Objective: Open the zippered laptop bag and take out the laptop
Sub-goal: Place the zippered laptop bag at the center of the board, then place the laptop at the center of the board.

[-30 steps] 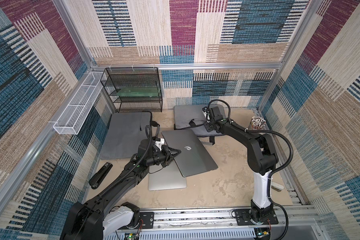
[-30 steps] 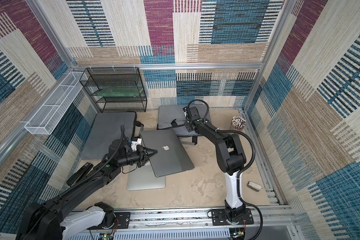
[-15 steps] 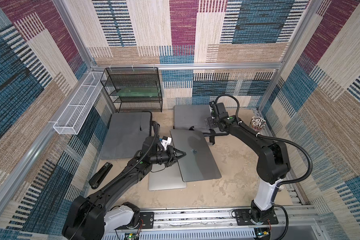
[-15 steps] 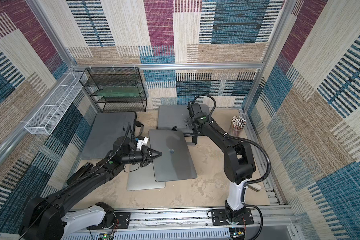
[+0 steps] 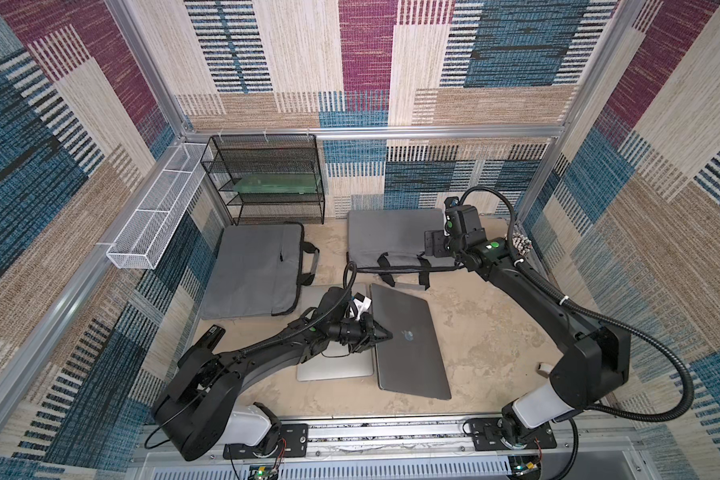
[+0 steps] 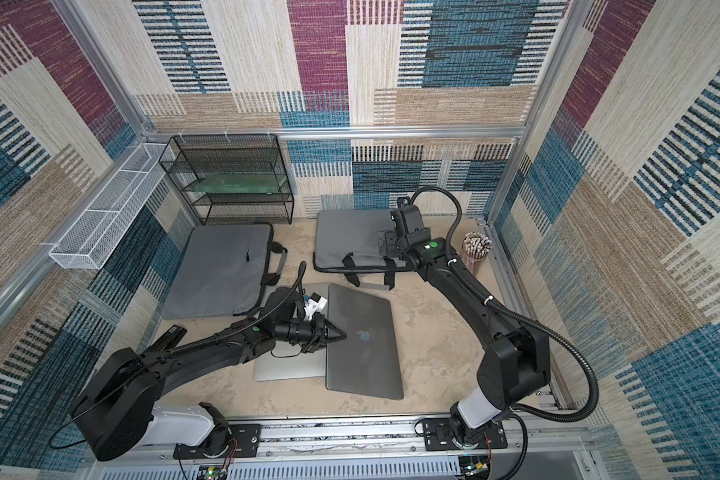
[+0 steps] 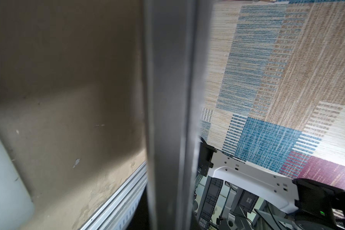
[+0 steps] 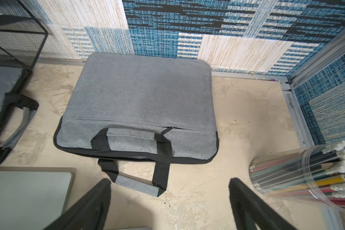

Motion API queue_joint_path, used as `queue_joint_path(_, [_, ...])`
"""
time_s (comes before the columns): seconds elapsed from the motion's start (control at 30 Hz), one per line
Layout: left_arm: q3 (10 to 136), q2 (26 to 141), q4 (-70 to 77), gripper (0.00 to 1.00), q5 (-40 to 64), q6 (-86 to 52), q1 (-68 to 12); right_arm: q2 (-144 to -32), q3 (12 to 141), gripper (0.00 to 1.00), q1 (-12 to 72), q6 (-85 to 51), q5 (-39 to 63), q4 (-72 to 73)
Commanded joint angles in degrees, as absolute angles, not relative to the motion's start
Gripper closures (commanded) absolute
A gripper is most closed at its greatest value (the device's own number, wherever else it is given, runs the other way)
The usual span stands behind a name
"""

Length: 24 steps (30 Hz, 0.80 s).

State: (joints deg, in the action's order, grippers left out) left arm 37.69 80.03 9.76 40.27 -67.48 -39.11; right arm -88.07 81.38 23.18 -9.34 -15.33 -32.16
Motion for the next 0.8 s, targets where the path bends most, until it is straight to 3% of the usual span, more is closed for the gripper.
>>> queue_joint_path(0.0, [37.13, 81.36, 22.61, 1.0, 41.85, -70.79, -39.96, -85.95, 79.29, 0.05, 23.2, -11.43, -13.19, -30.86])
queue_joint_path(0.77, [39.95, 101.25, 34.46, 1.0, 43.34, -81.8, -43.72, -82.97, 73.74, 0.05, 23.03, -12.13, -10.16, -28.3])
